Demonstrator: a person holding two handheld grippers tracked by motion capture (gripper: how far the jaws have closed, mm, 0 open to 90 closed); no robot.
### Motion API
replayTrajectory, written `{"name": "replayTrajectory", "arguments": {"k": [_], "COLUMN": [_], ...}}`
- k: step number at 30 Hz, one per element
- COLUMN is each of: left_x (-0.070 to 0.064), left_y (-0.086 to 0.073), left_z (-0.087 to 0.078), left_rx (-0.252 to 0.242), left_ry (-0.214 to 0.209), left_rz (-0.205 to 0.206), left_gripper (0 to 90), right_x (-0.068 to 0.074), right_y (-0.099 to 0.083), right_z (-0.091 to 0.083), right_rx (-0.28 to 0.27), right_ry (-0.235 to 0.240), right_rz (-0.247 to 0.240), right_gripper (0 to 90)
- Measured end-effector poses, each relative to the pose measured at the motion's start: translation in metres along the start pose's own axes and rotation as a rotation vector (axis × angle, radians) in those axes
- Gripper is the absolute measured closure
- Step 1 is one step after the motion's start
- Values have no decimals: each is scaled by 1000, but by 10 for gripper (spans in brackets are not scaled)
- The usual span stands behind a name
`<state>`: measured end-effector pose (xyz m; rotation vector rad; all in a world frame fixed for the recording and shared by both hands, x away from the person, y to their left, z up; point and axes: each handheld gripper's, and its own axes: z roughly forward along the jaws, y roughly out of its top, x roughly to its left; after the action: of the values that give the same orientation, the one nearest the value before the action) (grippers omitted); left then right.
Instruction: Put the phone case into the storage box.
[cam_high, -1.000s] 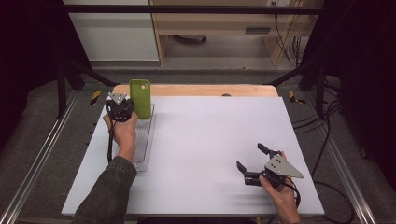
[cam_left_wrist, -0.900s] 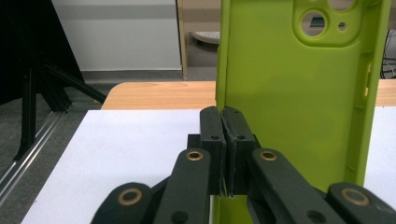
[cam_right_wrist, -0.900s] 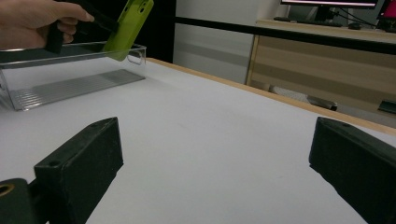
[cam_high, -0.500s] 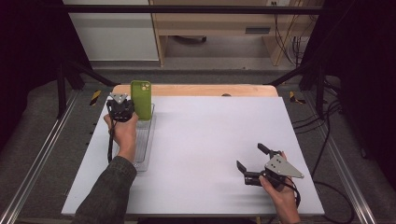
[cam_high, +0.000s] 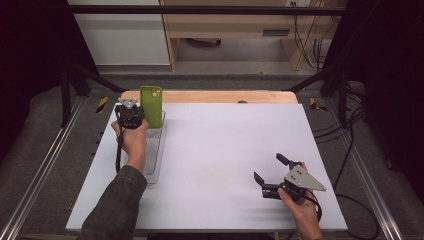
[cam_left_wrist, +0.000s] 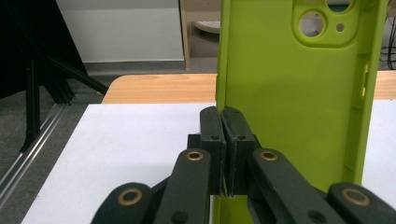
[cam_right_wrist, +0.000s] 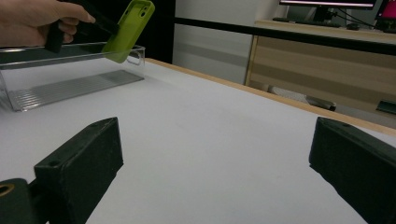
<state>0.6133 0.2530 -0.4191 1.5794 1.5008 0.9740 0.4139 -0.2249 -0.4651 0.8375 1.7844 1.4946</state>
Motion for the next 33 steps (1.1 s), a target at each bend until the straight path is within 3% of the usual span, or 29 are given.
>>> {"name": "replayTrajectory", "arguments": {"k": [19,26,33], "left_x": [-4,-7,-9], "left_y": [-2,-1,0], "left_z": [5,4,3], "left_rx": [64,71,56], "left_ry": [24,26,12], "left_rz": [23,37,21], "left_gripper": [872,872,824], "right_x": [-1,-1,-2], "right_y": [0,0,0], "right_z": [-1,0,-1], "right_rx": [0,0,2], "right_ry": [-4,-3,-4], "right_rz": [2,2,2], "right_gripper": [29,29,29]}}
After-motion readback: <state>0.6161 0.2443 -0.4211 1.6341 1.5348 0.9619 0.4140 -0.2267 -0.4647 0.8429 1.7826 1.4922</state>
